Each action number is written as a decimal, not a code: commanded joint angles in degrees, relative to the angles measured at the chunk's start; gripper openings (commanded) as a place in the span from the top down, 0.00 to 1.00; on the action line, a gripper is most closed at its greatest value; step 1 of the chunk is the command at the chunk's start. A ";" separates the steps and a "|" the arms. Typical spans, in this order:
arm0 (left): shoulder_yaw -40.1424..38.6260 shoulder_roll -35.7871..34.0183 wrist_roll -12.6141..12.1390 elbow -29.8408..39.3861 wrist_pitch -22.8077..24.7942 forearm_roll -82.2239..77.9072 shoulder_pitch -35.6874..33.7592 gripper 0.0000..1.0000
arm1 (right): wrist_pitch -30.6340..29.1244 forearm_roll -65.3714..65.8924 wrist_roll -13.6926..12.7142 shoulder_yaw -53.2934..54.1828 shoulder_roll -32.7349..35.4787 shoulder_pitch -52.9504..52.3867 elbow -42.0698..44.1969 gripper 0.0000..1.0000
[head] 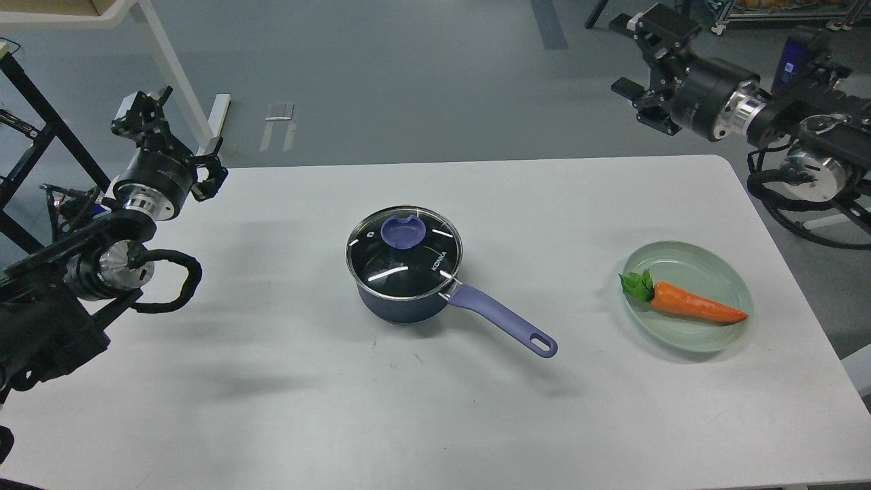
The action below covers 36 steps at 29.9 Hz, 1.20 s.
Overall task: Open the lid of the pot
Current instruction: 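Raise the right arm up and away from the plate, then reach the right gripper down to the saucepan's lavender handle and grasp it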
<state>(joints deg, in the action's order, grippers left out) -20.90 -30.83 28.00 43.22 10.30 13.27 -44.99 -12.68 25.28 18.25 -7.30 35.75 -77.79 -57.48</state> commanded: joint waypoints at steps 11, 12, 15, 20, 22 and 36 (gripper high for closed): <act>0.60 -0.46 0.00 0.20 0.16 -0.09 -0.44 0.01 | 4.06 26.74 -0.24 -31.00 -13.42 -18.71 -16.61 0.04; 0.60 -0.46 0.00 0.20 0.16 -0.09 -0.44 0.01 | 4.15 28.06 -0.24 -32.06 -14.47 -18.89 -16.96 0.05; 0.60 -0.46 0.00 0.20 0.24 -0.09 -0.53 0.01 | 4.24 29.30 -0.24 -34.17 -16.59 -18.80 -18.19 0.06; 0.60 -0.46 0.00 0.20 0.24 -1.14 -1.15 0.01 | 4.24 30.09 -0.24 -37.51 -20.37 -18.37 -18.98 0.13; 0.60 -0.46 0.00 0.20 0.24 -1.23 -1.41 0.01 | 4.33 30.18 -0.41 -37.96 -20.98 -18.10 -19.07 0.16; 0.60 -0.46 0.00 0.20 0.24 -1.23 -2.03 0.01 | 4.68 30.18 -2.35 -38.93 -22.83 -15.82 -18.81 0.34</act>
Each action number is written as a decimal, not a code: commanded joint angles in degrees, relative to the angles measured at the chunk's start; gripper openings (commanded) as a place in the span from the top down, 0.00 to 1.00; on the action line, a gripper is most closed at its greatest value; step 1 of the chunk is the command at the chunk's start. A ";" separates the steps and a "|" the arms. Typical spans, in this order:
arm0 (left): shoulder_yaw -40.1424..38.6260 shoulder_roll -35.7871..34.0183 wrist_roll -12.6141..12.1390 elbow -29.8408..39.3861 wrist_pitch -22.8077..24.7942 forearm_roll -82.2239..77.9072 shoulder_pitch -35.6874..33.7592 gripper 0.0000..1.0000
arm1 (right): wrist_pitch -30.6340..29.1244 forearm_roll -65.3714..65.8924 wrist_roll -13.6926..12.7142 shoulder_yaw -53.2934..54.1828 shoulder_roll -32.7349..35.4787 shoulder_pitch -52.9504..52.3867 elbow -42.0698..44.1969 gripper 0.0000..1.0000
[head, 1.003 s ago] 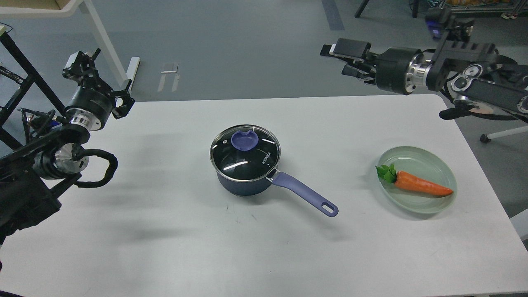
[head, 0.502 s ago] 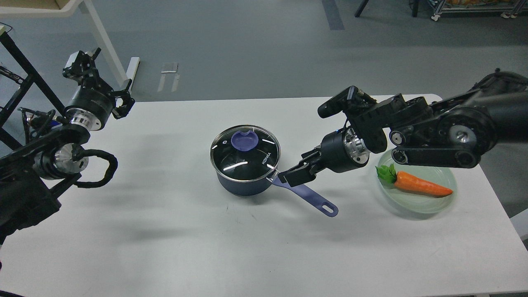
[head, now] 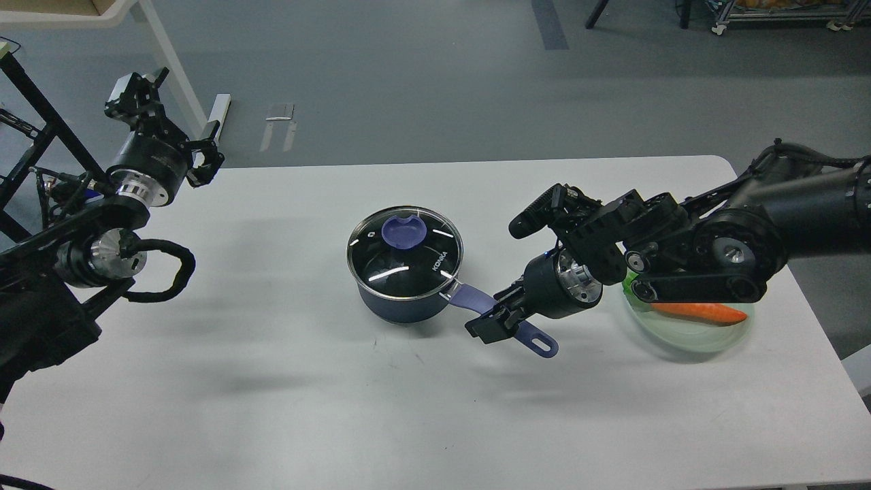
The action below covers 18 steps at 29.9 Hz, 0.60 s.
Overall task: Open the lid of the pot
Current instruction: 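Reach the right gripper down to the saucepan's lavender handle and grasp it, then move the left gripper over the saucepan toward the purple lid knob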
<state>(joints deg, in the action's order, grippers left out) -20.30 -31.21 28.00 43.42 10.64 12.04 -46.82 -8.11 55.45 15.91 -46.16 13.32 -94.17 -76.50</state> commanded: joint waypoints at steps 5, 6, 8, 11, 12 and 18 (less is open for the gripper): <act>0.08 -0.08 0.00 -0.17 -0.27 -2.71 -2.39 0.01 | 0.72 -0.08 0.00 0.02 -0.57 0.74 0.65 0.45; 0.08 0.01 0.00 -0.09 -0.27 -4.20 -2.83 0.01 | 0.81 -0.08 0.00 0.02 -0.58 0.74 0.56 0.47; 0.08 0.18 0.00 -0.09 -0.27 -6.58 -3.71 0.01 | 0.81 -0.08 0.00 0.02 -0.58 0.66 0.65 0.51; 0.08 0.45 0.00 -0.09 -0.27 -9.31 -4.77 0.01 | 0.72 -0.08 0.00 0.02 -0.58 0.57 0.56 0.58; 0.08 0.54 0.00 0.00 -0.35 -9.84 -5.12 0.01 | 0.72 -0.08 0.00 0.02 -0.58 0.57 0.56 0.60; 0.17 0.63 -1.89 0.00 -0.35 -15.18 -6.26 0.01 | 0.72 -0.08 -0.70 0.02 -0.49 0.66 0.56 0.67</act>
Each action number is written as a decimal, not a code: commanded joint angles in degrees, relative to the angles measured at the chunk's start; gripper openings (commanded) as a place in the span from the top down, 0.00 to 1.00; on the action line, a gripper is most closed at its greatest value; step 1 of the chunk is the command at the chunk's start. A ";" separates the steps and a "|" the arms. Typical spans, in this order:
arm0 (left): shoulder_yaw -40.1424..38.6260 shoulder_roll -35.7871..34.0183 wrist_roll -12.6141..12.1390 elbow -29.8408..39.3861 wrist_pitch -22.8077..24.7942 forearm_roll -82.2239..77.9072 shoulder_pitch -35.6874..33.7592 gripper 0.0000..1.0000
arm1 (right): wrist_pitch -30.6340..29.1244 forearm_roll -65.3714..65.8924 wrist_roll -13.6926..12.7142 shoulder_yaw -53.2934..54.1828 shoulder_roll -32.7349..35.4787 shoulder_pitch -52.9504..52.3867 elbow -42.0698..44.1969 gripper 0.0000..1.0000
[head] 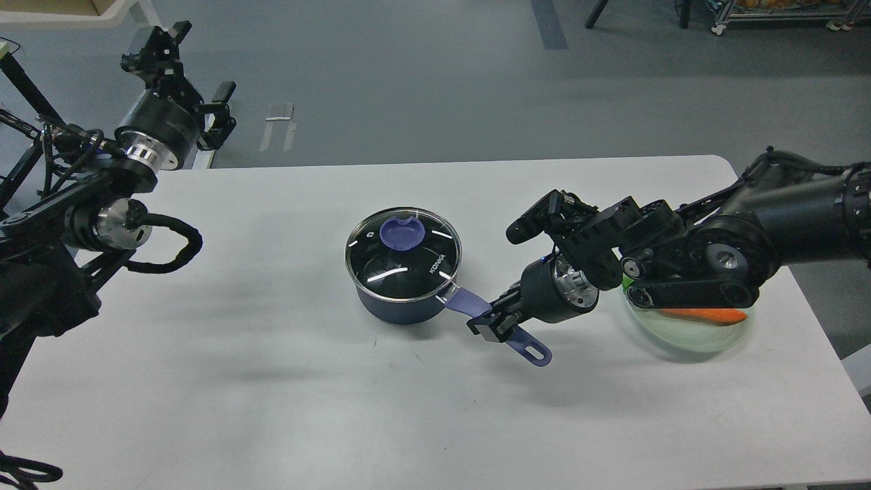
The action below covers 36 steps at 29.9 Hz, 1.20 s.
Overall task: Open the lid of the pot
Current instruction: 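Move the left gripper over the saucepan toward the purple lid knob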
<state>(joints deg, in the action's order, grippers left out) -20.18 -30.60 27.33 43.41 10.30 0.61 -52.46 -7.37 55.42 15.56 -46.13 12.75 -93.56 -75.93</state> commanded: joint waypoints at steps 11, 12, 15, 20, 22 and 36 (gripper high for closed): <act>-0.03 1.42 -1.58 7.65 -0.63 -36.79 -3.44 0.01 | -0.01 0.04 -0.35 -0.01 -0.36 -0.31 -0.01 0.72; -0.03 1.42 -1.58 8.35 -0.63 -40.74 -3.70 0.01 | -0.01 0.04 -0.35 -0.01 -0.36 -0.31 -0.01 0.73; 0.23 1.51 -1.67 9.24 -0.19 -49.63 -5.02 0.01 | -0.01 0.04 -0.35 -0.01 -0.36 -0.40 0.08 0.73; 5.84 1.95 -1.32 11.78 -3.08 -65.44 -7.39 0.03 | -0.01 -0.05 -0.35 -0.01 -0.27 -0.13 0.08 0.73; 7.60 2.39 -1.23 13.89 -5.80 -71.86 -7.57 0.03 | -0.01 -0.05 -0.35 -0.01 -0.36 -0.13 0.08 0.73; 21.22 4.67 -1.49 16.18 -19.61 -98.61 -7.66 0.07 | -0.19 -0.05 -0.18 -0.01 -0.27 -0.04 0.17 0.75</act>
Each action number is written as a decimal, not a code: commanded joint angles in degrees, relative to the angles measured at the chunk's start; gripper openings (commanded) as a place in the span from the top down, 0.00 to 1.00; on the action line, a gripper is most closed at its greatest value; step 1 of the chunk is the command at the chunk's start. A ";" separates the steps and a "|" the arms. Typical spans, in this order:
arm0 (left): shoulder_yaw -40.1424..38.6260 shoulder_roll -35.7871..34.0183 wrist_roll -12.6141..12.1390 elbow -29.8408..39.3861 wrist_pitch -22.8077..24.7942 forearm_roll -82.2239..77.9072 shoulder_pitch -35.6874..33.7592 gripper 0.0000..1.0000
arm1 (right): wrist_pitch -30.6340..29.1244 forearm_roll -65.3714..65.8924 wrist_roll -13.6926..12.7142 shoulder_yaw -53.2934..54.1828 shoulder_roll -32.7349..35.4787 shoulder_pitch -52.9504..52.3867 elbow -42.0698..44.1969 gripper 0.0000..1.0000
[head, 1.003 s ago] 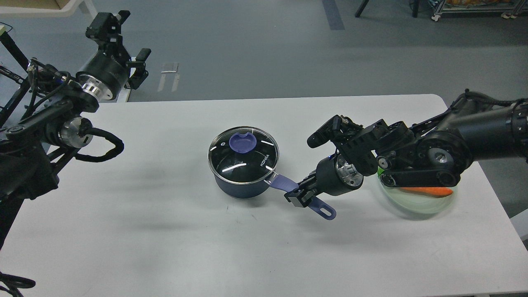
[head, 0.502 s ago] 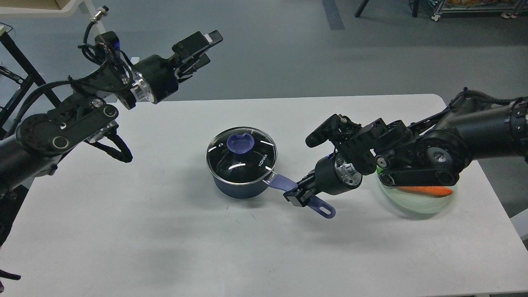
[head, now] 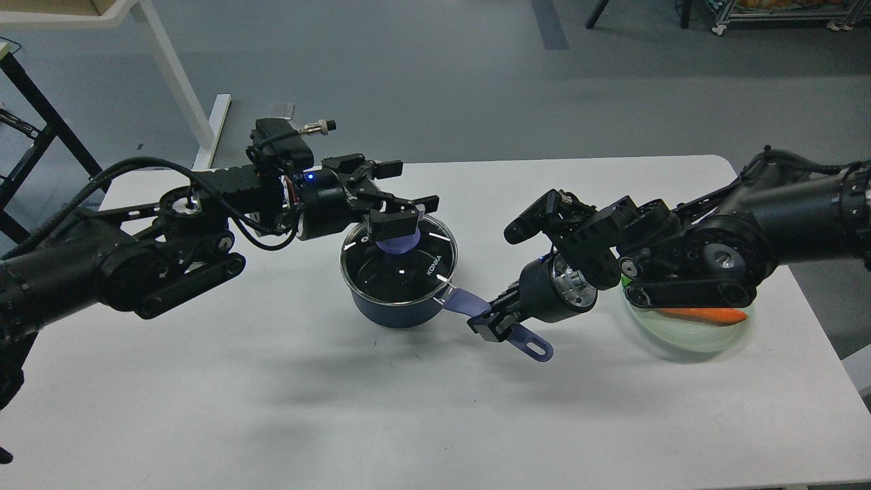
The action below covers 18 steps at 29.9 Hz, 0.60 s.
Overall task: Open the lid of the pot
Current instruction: 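Move the left gripper over the saucepan toward the purple lid knob, then grasp the purple knob with the left gripper and lift the lid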
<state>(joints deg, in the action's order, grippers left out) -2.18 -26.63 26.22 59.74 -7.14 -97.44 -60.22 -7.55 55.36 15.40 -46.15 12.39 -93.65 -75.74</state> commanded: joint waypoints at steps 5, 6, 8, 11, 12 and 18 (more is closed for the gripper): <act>8.85 2.81 -0.73 -1.73 -6.21 -0.55 0.10 0.07 | -0.01 0.01 -0.02 0.09 0.00 0.22 0.07 0.75; 9.12 3.16 -0.73 -2.17 -6.30 -0.55 0.10 0.07 | -0.01 0.01 -0.02 0.09 0.00 0.31 0.07 0.75; 9.12 3.86 -0.64 -3.75 -6.39 -0.55 0.19 0.07 | -0.01 0.01 0.07 0.09 0.00 0.31 0.07 0.75; 9.12 5.18 -0.47 -7.17 -7.00 -0.47 0.19 0.07 | -0.01 0.01 0.07 0.09 0.00 0.31 0.07 0.75; 9.12 5.53 -0.38 -8.06 -7.27 -0.38 0.19 0.07 | -0.01 0.01 0.07 0.09 0.00 0.31 0.07 0.75; 9.12 5.54 -0.12 -8.42 -7.36 0.15 0.28 0.07 | -0.01 0.01 -0.02 0.09 0.00 0.31 0.07 0.75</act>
<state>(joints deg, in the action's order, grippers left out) 6.94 -21.04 25.87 51.42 -14.47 -97.35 -60.02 -7.56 55.37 15.44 -46.05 12.39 -93.32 -75.66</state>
